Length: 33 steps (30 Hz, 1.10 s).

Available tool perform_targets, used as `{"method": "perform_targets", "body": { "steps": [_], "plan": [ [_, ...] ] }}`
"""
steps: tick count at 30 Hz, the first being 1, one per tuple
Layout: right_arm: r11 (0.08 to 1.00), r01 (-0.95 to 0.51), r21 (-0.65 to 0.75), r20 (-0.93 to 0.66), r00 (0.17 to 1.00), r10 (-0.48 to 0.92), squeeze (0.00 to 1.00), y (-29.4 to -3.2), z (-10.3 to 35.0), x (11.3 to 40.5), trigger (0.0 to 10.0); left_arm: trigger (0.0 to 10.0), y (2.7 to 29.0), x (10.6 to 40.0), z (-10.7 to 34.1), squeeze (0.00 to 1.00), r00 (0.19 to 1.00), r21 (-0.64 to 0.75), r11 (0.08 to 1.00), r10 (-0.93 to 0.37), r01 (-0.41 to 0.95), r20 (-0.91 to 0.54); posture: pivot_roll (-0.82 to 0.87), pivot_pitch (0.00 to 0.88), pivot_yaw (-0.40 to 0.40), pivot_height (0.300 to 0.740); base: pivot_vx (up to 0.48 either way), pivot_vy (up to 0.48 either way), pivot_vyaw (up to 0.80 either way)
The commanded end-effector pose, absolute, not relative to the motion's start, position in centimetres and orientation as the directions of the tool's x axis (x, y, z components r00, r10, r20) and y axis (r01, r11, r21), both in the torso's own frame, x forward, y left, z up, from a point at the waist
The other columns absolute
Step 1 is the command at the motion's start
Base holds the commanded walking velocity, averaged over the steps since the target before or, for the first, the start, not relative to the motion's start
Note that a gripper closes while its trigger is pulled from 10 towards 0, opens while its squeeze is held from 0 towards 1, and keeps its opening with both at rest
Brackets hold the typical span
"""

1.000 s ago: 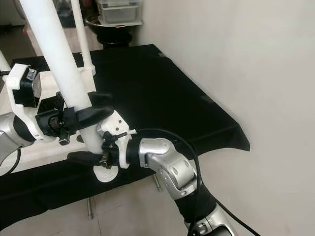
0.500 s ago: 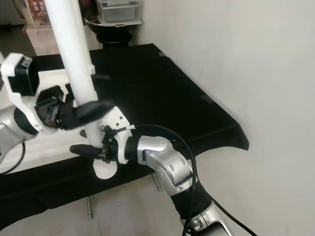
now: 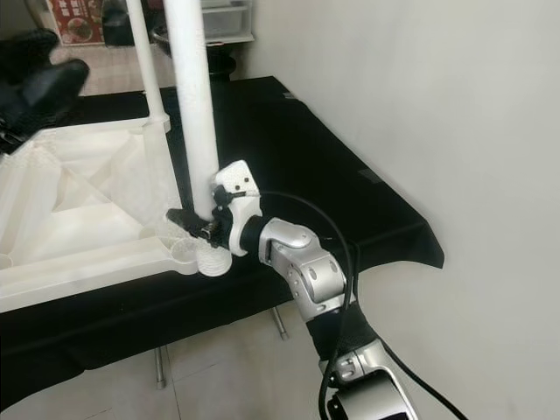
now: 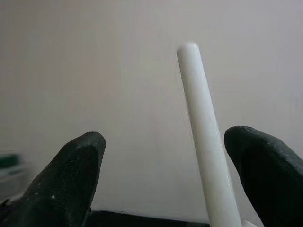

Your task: Building children table

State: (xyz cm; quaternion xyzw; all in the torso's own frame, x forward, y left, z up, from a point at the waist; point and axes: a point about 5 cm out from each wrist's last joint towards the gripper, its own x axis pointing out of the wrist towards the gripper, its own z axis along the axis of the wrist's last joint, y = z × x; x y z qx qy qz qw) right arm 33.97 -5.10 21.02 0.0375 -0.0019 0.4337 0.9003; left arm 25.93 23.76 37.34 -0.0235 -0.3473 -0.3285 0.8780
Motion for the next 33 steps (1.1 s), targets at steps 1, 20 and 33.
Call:
{"method": "perform_targets", "body": {
  "steps": [1, 20, 33],
  "plan": [
    [0.694, -0.715, 0.084, 0.105, 0.699, 0.707, 0.00, -6.2, 22.2, 35.0, 10.0, 10.0, 24.7, 25.4, 38.1, 1.00, 0.602, 0.160, 0.873, -0.440, 0.461, 0.667, 0.03, 0.024, -0.036, 0.740, 0.000, 0.000, 0.00],
    [0.843, -0.538, 0.021, 0.202, 0.828, 0.524, 0.00, -8.9, 23.2, 35.7, 10.0, 10.0, 19.3, 24.9, 20.5, 0.00, 0.978, -0.259, 0.951, -0.129, 0.170, 0.165, 0.02, 0.027, -0.040, 0.740, 0.000, 0.000, 0.00],
    [0.625, -0.780, 0.031, 0.229, 0.614, 0.755, 0.00, -5.4, 22.4, 34.3, 10.0, 10.0, 15.0, 20.0, 16.0, 0.00, 0.961, -0.020, 0.961, -0.277, 0.277, -0.017, 0.07, 0.098, -0.052, 0.740, 0.000, 0.000, 0.62]
  ]
}}
